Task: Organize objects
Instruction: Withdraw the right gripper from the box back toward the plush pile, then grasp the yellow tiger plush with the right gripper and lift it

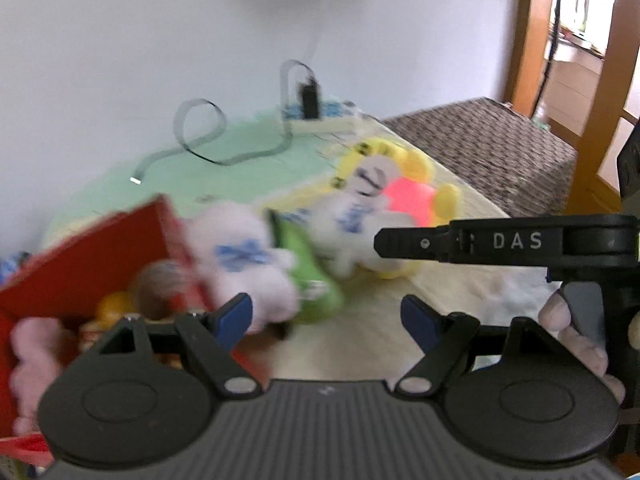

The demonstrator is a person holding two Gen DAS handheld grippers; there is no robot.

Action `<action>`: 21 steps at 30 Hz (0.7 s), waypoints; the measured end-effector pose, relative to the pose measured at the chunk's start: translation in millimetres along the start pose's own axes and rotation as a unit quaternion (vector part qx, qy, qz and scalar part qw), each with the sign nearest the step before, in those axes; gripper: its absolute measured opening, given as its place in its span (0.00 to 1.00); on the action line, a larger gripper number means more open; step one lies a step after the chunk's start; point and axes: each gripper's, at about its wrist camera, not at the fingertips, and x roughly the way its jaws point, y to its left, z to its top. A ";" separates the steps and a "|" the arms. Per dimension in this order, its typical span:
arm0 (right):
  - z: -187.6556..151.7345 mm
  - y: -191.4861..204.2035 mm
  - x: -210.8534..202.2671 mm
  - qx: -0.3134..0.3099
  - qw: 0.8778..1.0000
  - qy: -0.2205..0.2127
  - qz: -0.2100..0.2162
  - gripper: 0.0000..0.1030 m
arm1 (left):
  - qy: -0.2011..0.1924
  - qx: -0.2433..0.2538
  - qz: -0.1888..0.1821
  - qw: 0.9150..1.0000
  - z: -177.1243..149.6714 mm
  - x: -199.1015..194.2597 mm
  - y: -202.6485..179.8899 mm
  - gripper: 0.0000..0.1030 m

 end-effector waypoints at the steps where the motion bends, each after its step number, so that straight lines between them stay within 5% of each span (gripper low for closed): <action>1: 1.0 -10.1 -3.6 0.003 1.000 0.000 -0.011 0.33 | 0.007 -0.003 -0.014 1.000 1.4 6.8 -5.9 0.81; 6: 10.2 -55.9 -15.9 0.007 0.997 -0.004 -0.071 0.34 | 0.053 -0.028 -0.054 0.997 1.3 47.4 -34.8 0.81; 10: 22.3 -74.4 -10.0 -0.016 0.994 -0.008 -0.106 0.46 | 0.081 -0.043 -0.067 0.993 -4.6 67.0 -48.8 0.81; 21: 47.2 -96.7 36.1 -0.045 0.995 0.006 -0.093 0.55 | 0.094 -0.073 -0.044 0.992 -3.6 72.0 -56.9 0.82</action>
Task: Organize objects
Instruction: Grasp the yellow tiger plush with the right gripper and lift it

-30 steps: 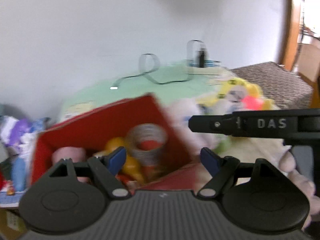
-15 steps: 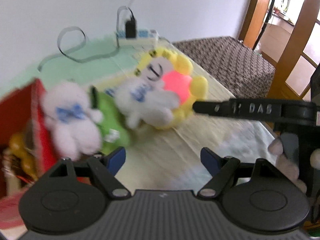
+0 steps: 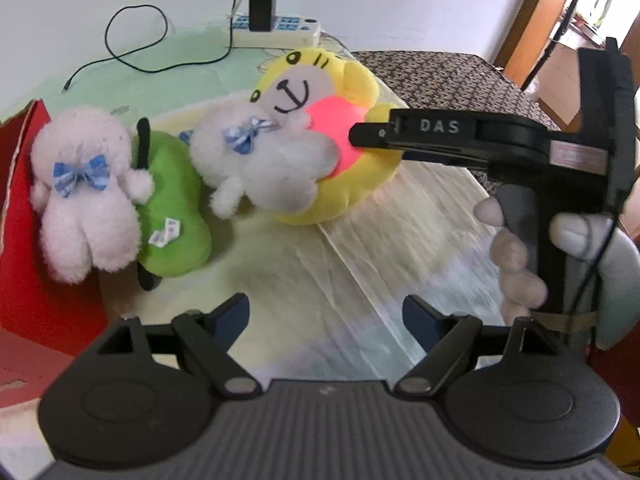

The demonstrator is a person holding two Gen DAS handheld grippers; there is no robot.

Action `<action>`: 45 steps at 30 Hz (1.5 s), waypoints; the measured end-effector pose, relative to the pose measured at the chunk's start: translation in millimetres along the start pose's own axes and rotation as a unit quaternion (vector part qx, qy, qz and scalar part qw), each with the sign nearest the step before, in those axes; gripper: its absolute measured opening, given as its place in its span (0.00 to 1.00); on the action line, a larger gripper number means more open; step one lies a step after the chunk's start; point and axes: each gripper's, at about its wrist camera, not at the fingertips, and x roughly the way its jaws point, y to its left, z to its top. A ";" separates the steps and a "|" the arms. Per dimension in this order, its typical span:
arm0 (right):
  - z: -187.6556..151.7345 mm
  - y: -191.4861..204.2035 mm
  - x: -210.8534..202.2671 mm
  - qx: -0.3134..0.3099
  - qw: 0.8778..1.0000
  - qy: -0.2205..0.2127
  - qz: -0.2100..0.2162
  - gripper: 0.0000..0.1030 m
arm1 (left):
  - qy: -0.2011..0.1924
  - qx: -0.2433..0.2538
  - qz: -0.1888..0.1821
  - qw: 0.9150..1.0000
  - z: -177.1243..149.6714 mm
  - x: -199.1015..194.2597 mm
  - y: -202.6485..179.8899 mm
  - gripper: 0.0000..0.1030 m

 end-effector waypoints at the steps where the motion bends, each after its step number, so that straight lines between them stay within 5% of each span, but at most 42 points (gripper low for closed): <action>1: 0.5 -2.3 2.1 0.007 1.000 0.005 0.000 0.51 | 0.000 -0.002 0.002 1.000 0.8 1.2 1.3 0.82; 5: 2.6 -8.7 -5.0 0.020 1.000 0.013 0.020 0.34 | -0.004 -0.012 0.006 1.000 5.2 1.1 4.1 0.82; 10: -1.6 -13.9 -30.4 0.035 0.996 0.041 0.070 0.30 | -0.012 -0.016 -0.012 1.000 9.9 -4.6 5.8 0.82; 22: -52.4 -31.1 -127.8 0.049 0.984 0.140 0.102 0.31 | 0.001 0.026 -0.141 0.990 0.6 -16.4 -9.0 0.83; 25: -61.7 -29.6 -139.6 0.030 0.982 0.157 0.099 0.43 | 0.014 0.055 -0.159 0.986 -1.0 -7.2 -25.0 0.83; 30: -58.7 -52.2 -138.1 0.100 0.974 0.155 0.129 0.59 | 0.045 0.071 -0.161 0.983 3.5 18.0 -35.5 0.82; 36: -52.1 -83.4 -115.5 0.207 0.963 0.109 0.133 0.61 | 0.072 0.036 -0.170 0.982 9.0 39.8 -26.5 0.82; 40: -57.8 -72.1 -83.3 0.181 0.967 0.147 0.103 0.59 | 0.085 0.021 -0.180 0.980 8.5 47.8 -25.9 0.84; 45: -68.0 -65.5 -67.1 0.176 0.962 0.171 0.120 0.55 | 0.086 0.024 -0.177 0.980 4.6 47.2 -32.7 0.84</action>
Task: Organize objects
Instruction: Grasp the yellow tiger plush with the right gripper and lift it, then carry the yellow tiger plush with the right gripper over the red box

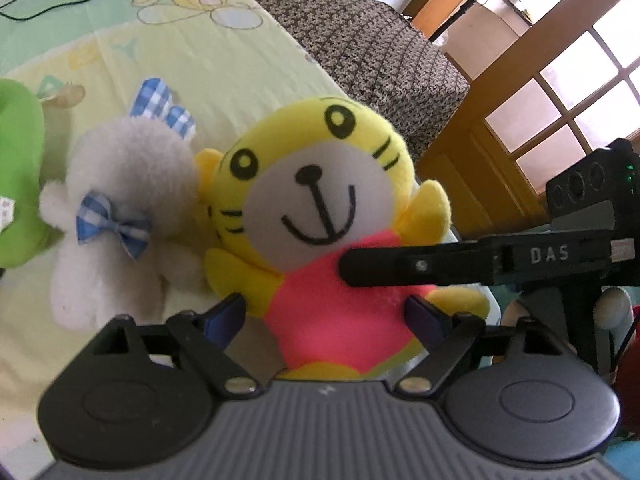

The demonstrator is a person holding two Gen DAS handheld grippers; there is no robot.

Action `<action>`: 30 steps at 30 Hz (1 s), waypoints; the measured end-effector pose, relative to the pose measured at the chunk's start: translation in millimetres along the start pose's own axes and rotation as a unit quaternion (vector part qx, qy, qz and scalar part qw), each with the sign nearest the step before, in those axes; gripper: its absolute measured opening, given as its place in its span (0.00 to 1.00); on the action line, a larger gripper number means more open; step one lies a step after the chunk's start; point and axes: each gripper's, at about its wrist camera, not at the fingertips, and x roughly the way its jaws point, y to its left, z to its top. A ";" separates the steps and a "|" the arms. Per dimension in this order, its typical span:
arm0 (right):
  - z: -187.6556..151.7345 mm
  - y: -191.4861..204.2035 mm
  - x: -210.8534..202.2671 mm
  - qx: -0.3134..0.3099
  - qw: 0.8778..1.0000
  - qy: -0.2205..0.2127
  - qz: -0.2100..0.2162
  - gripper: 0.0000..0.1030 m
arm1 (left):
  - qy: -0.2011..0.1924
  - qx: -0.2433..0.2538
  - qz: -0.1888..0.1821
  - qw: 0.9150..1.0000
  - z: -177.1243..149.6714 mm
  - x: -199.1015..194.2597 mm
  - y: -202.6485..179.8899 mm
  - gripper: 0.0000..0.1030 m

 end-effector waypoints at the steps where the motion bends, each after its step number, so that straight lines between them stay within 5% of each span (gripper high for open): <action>1: 0.2 0.7 -0.6 -0.004 1.000 0.004 0.004 0.53 | -0.001 0.003 -0.002 1.000 -0.5 -1.9 -0.8 0.84; 12: -27.7 53.4 18.7 -0.113 0.984 0.123 0.065 0.44 | -0.015 0.122 0.027 0.992 -49.0 -49.4 -19.3 0.83; 30: -119.3 214.3 115.5 -0.215 0.951 0.181 0.127 0.44 | -0.086 0.042 0.066 0.993 -172.2 -210.8 88.4 0.83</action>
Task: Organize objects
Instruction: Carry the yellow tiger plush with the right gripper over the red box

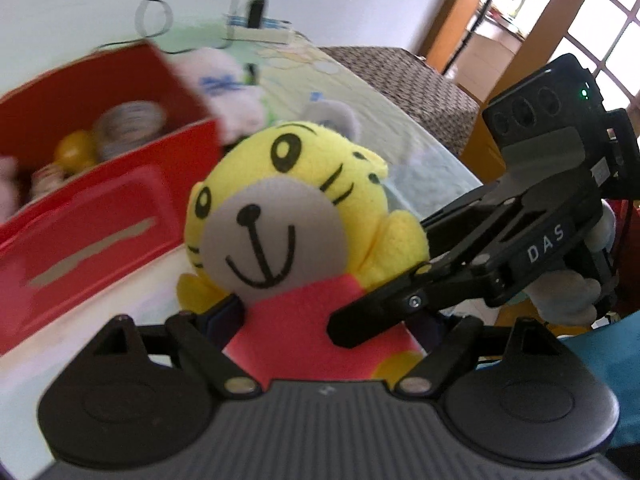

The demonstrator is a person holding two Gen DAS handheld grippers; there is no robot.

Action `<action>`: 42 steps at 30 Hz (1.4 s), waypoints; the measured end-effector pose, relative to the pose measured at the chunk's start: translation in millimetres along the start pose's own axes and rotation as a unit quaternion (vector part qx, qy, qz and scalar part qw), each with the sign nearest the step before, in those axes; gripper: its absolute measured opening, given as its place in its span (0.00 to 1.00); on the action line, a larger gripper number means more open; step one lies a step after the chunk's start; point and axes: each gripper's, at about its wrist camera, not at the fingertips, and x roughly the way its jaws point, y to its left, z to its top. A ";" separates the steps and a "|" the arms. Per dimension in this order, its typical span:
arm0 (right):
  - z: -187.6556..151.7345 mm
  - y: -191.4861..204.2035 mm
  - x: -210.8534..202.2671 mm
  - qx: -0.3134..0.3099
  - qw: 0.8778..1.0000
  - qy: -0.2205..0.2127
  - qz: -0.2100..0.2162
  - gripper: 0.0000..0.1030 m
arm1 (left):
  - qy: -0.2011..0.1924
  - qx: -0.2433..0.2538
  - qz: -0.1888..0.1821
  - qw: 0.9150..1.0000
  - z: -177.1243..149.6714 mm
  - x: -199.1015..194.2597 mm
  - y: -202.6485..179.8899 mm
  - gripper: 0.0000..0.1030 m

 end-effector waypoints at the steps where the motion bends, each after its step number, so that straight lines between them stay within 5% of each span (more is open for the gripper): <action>1: 2.8 7.2 8.0 -0.006 1.000 0.001 0.003 0.44 | -0.004 -0.002 0.003 1.000 -7.5 -10.7 8.2 0.83; 11: 19.7 73.8 50.5 -0.071 0.997 -0.013 0.039 0.43 | -0.071 -0.010 0.043 0.997 -43.7 -100.3 49.2 0.83; 20: 49.3 106.1 51.6 -0.116 0.988 -0.102 0.014 0.43 | -0.151 0.010 0.042 0.988 -20.3 -126.9 75.7 0.86; 30: 100.3 92.4 27.7 -0.113 0.968 -0.214 -0.070 0.41 | -0.193 0.024 0.012 0.981 58.7 -94.5 98.6 0.86; 42: 149.6 32.1 36.0 -0.060 0.965 -0.196 -0.165 0.37 | -0.145 -0.045 -0.015 0.988 107.5 -12.7 129.5 0.86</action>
